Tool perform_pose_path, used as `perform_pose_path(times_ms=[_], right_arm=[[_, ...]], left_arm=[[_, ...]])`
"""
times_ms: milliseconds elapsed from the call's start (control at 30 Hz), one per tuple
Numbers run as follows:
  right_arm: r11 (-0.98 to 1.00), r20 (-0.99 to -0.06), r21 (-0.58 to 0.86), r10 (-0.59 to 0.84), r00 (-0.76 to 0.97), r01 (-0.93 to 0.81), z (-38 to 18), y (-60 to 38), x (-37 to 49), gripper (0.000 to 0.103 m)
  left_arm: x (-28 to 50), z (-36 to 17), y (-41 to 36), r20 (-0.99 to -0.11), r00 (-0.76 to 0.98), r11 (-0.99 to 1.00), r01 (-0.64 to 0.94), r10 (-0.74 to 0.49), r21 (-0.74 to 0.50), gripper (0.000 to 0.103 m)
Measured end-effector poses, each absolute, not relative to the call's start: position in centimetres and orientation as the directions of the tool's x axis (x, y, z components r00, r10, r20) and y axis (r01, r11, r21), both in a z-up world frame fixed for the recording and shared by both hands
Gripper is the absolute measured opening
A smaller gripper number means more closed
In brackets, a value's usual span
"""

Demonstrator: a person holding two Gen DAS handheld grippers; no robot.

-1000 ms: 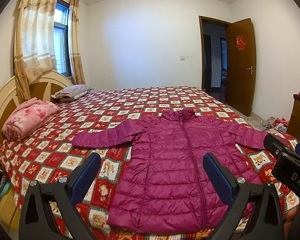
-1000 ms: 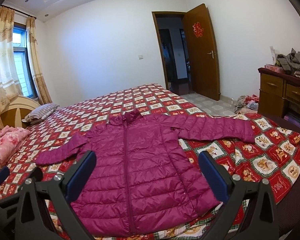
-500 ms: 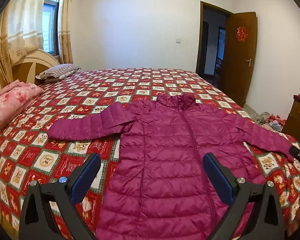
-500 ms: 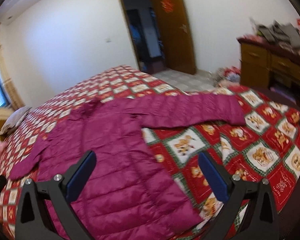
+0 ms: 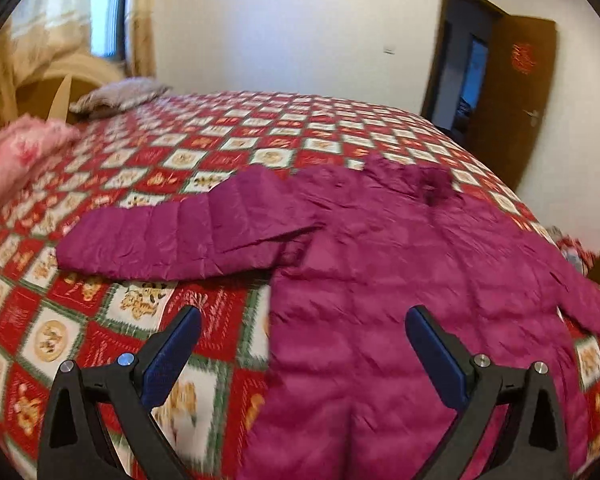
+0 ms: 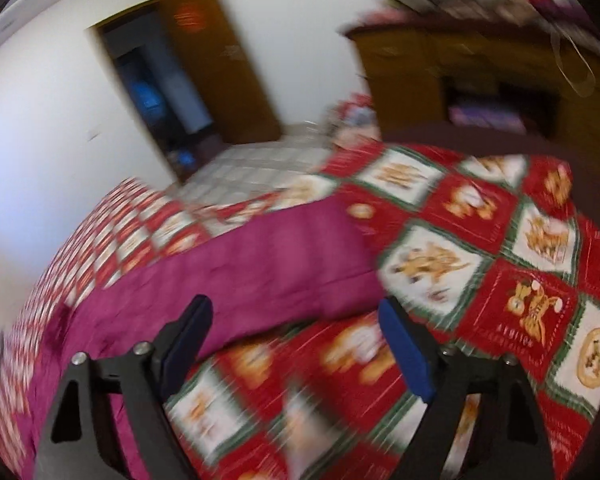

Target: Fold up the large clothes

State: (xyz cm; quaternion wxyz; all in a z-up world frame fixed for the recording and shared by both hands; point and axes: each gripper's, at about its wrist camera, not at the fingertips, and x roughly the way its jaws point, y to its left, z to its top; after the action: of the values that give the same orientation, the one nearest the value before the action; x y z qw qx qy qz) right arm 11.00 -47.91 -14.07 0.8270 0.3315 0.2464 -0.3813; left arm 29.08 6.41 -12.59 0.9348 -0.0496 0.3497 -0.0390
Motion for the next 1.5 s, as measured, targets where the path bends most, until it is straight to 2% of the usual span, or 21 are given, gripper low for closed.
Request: perform_pose_path(times_ms=[133, 233, 300, 367, 400, 433, 467, 500, 600, 733, 900, 1033, 1167, 1300, 1500], right_arm=[[0.431, -0.718, 0.314, -0.475, 0.509, 0.846, -16.0, -51.1, 12.0, 0.082], [0.434, -0.744, 0.285, -0.463, 0.483, 0.855, -16.9, -51.7, 13.3, 0.073], [0.460, -0.761, 0.254, -0.448, 0.469, 0.851, -17.4, -51.6, 14.4, 0.056], [0.471, -0.771, 0.218, -0.454, 0.446, 0.855, -17.8, -51.5, 15.0, 0.051], [0.473, -0.769, 0.192, -0.472, 0.431, 0.860, -17.9, -51.4, 15.1, 0.045], [0.477, -0.772, 0.169, -0.480, 0.417, 0.862, -17.9, -51.1, 15.3, 0.042], [0.480, -0.770, 0.163, -0.485, 0.415, 0.862, -17.9, -51.3, 15.4, 0.034], [0.483, -0.769, 0.164, -0.484, 0.419, 0.860, -17.9, -51.3, 15.4, 0.027], [0.505, -0.767, 0.144, -0.486, 0.418, 0.851, -17.6, -50.9, 15.6, 0.017], [0.534, -0.733, 0.084, -0.538, 0.415, 0.841, -15.4, -50.2, 16.1, 0.015], [0.631, -0.651, 0.097, -0.545, 0.529, 0.770, -9.7, -46.6, 17.4, 0.015], [0.773, -0.617, 0.122, -0.432, 0.658, 0.623, -6.4, -41.0, 21.5, 0.014], [0.900, -0.604, 0.146, -0.248, 0.757, 0.412, -5.4, -33.2, 27.2, 0.014], [0.965, -0.622, 0.148, -0.081, 0.779, 0.218, -6.9, -25.1, 32.1, 0.014], [0.978, -0.671, 0.202, 0.104, 0.734, 0.047, -10.5, -16.8, 36.2, 0.014]], left_arm=[[32.2, -14.1, 7.9, -0.639, 0.765, 0.989, -0.014, -0.085, -0.148, 0.102], [33.6, -15.2, 7.9, -0.644, 0.763, 0.992, -0.035, -0.053, -0.122, 0.102], [34.1, -16.3, 7.9, -0.652, 0.758, 0.995, -0.052, -0.017, -0.087, 0.102], [34.4, -17.6, 7.6, -0.663, 0.749, 0.997, -0.059, 0.017, -0.041, 0.102], [34.3, -18.1, 7.5, -0.667, 0.744, 0.998, -0.059, 0.032, -0.017, 0.102], [34.4, -18.9, 7.3, -0.673, 0.738, 0.998, -0.058, 0.050, 0.011, 0.102], [34.5, -19.3, 7.2, -0.679, 0.732, 0.998, -0.059, 0.062, 0.027, 0.102], [34.6, -19.9, 7.1, -0.691, 0.720, 0.998, -0.060, 0.067, 0.034, 0.102], [34.8, -20.2, 7.3, -0.701, 0.710, 0.998, -0.062, 0.063, 0.027, 0.102], [35.1, -20.8, 7.6, -0.715, 0.699, 0.998, -0.056, 0.038, -0.002, 0.102], [35.1, -21.1, 8.4, -0.718, 0.696, 0.996, -0.055, -0.013, -0.072, 0.102], [35.1, -21.1, 8.2, -0.715, 0.700, 0.996, -0.054, -0.008, -0.064, 0.102], [35.0, -21.1, 8.5, -0.708, 0.706, 0.995, -0.050, -0.026, -0.086, 0.102], [34.9, -21.1, 8.7, -0.703, 0.710, 0.994, -0.047, -0.035, -0.097, 0.102], [34.8, -21.2, 9.0, -0.695, 0.717, 0.992, -0.038, -0.056, -0.119, 0.102]])
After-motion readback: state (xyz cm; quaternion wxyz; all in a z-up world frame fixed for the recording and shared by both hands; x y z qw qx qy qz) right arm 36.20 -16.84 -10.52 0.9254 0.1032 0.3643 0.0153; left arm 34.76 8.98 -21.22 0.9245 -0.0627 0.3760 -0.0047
